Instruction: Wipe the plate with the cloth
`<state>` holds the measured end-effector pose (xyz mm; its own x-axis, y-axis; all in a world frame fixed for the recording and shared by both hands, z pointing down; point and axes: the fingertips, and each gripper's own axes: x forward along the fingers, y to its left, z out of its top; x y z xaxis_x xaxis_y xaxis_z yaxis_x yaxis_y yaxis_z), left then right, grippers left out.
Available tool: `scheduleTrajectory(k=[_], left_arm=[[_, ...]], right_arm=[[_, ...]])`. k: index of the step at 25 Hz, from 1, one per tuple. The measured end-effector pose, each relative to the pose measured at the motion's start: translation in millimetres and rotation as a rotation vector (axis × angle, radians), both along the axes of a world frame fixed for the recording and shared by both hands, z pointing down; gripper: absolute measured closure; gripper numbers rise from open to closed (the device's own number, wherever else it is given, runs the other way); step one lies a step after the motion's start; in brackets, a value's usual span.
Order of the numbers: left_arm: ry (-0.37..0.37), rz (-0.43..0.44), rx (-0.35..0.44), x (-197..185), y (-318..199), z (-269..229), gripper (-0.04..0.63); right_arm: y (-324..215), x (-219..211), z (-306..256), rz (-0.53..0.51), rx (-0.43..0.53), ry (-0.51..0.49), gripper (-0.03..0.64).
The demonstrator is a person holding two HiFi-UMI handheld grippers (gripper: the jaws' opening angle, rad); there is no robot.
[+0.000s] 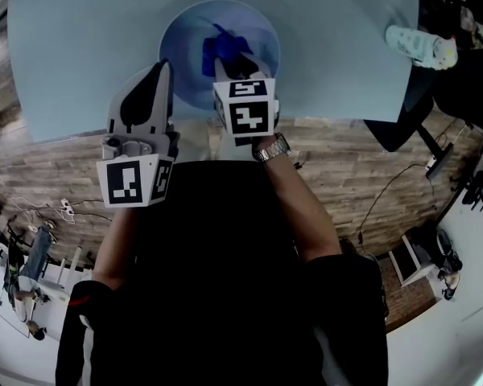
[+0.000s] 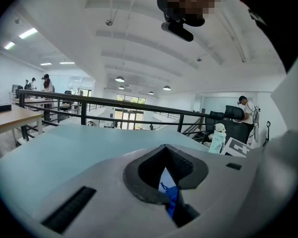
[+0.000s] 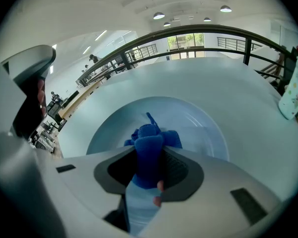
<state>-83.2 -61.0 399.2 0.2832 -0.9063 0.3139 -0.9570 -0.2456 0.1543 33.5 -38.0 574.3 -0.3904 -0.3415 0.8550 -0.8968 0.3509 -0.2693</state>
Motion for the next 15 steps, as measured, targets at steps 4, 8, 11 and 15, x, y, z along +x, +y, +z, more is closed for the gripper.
scheduleTrajectory(k=[4,8,11,15], left_arm=[[0.003,-0.015,0.000,5,-1,0,0.594],[0.005,-0.035,0.004,11,-4,1,0.594],[0.005,-0.043,0.006,13,-6,1,0.594],[0.008,-0.051,0.008,15,-7,-2,0.594]], right_arm=[[-1,10,1,-0.003,-0.001,0.003,0.499],[-3,24,4,-0.007,-0.016,0.011,0.499],[-5,29,4,-0.013,-0.023,0.013,0.499],[-5,34,2,-0.012,-0.030,0.031,0.499]])
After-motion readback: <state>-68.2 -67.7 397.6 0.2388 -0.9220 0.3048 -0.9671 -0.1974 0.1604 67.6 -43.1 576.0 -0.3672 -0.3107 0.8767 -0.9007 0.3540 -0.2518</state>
